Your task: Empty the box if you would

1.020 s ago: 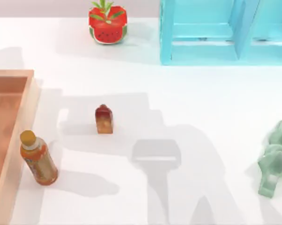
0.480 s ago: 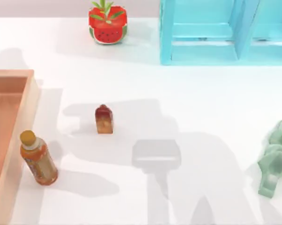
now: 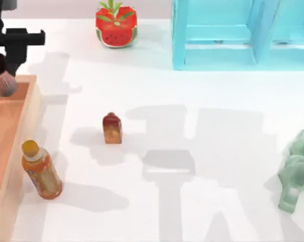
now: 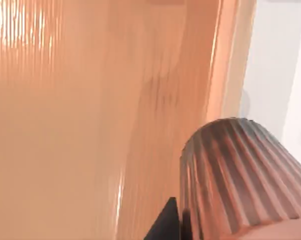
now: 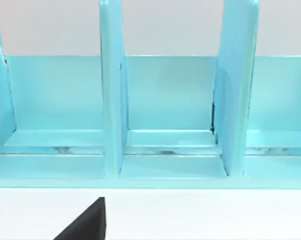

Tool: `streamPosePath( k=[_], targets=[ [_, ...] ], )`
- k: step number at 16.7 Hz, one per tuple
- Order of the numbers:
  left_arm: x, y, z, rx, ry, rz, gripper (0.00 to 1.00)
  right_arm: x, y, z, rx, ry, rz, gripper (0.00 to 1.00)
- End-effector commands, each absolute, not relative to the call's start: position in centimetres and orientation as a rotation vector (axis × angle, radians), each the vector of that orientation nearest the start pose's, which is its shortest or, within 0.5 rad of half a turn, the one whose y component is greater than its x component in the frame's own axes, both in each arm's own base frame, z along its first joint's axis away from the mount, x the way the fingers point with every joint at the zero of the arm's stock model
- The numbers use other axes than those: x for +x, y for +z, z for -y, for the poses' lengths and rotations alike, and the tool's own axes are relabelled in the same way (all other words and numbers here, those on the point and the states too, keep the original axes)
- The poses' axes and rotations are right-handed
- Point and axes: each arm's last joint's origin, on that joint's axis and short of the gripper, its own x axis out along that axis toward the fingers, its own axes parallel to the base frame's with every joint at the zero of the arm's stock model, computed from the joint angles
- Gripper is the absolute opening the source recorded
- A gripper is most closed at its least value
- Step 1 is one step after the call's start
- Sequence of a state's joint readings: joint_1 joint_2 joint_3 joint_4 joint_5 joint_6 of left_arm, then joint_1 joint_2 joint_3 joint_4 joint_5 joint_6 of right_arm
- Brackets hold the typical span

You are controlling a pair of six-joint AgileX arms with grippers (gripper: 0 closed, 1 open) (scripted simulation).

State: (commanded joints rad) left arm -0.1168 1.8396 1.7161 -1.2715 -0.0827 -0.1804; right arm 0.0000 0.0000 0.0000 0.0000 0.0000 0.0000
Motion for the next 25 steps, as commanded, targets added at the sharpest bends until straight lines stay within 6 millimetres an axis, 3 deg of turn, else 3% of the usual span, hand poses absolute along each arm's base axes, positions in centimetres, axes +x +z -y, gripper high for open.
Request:
streamPosePath(
  k=[3, 6, 10, 14, 19, 25],
  targets=[
    [34.2, 27.3, 10.9, -0.014, 0.071, -1.353, 0.0, 10.6, 16.0, 0.1, 0.0, 0.0, 0.0, 1.0],
    [30.4, 24.6, 17.4, 0.004, 0.023, -1.393, 0.0, 10.6, 16.0, 0.1, 0.0, 0.0, 0.0, 1.0],
    [24.7, 21.2, 22.4, 0.031, -0.005, -1.5, 0.0, 10.6, 16.0, 0.1, 0.0, 0.0, 0.0, 1.0],
    [21.8, 19.9, 23.8, 0.021, -0.012, -1.572, 0.0, 10.6, 16.0, 0.1, 0.0, 0.0, 0.0, 1.0],
    [21.9, 19.6, 23.8, 0.024, -0.006, -1.577, 0.0, 10.6, 16.0, 0.1, 0.0, 0.0, 0.0, 1.0],
    [21.8, 17.2, 23.8, 0.025, -0.011, -1.576, 0.0, 10.6, 16.0, 0.1, 0.0, 0.0, 0.0, 1.0]
  ],
)
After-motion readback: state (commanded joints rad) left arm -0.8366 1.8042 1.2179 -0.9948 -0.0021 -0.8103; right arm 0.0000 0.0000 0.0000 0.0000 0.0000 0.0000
